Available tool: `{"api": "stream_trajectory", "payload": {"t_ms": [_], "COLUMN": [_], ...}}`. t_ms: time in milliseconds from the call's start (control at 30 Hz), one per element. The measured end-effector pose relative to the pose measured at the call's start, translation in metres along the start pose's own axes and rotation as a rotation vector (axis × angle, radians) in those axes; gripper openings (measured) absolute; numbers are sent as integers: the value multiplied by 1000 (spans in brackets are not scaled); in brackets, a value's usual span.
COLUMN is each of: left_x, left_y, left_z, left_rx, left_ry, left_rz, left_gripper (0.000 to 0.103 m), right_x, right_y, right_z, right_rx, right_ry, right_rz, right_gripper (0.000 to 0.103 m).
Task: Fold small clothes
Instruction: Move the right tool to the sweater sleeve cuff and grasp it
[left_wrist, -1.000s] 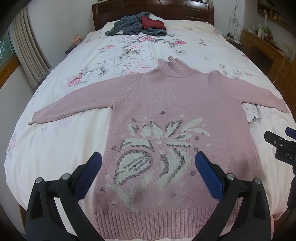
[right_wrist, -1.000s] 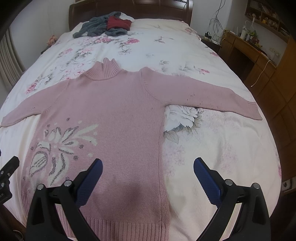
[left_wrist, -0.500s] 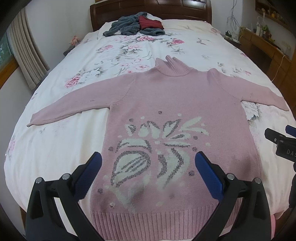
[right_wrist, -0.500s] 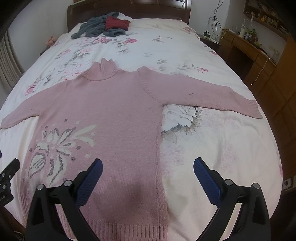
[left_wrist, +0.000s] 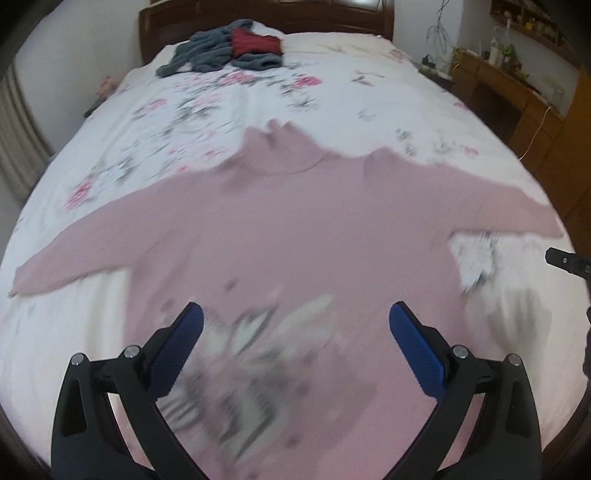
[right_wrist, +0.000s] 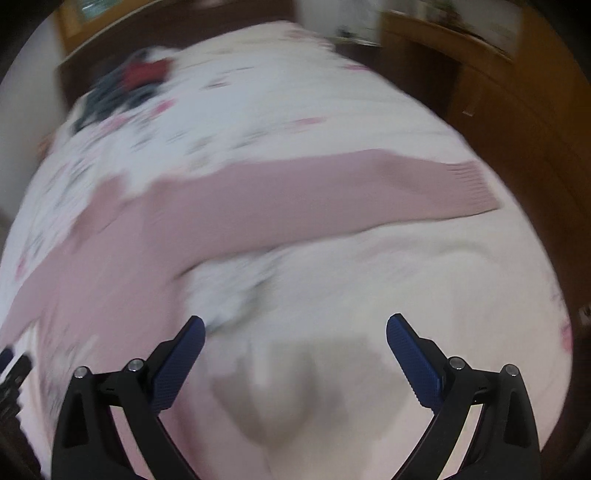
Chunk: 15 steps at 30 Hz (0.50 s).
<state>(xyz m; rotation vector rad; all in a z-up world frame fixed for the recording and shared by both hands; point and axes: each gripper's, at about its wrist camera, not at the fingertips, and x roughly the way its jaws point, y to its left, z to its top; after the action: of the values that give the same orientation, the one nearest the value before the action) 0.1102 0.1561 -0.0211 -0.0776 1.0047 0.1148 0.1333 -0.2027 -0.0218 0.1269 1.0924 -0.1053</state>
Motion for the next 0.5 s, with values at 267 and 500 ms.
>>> {"api": "stream_trajectory", "payload": {"t_ms": [267,500], "left_x": [53,97], "left_y": [-68,-96], "left_z": [75,98], "left_rx": [11,-21], "left_ry": [-32,1], "left_rz": [-26,-44], "left_gripper": [100,100], "right_x": [88,135], "right_y": [-159,-219], "right_z": [90,105], "right_rx": [260,378], "right_ry": [143,189], "right_rz": [-83,-64], "right_gripper": [99,98]}}
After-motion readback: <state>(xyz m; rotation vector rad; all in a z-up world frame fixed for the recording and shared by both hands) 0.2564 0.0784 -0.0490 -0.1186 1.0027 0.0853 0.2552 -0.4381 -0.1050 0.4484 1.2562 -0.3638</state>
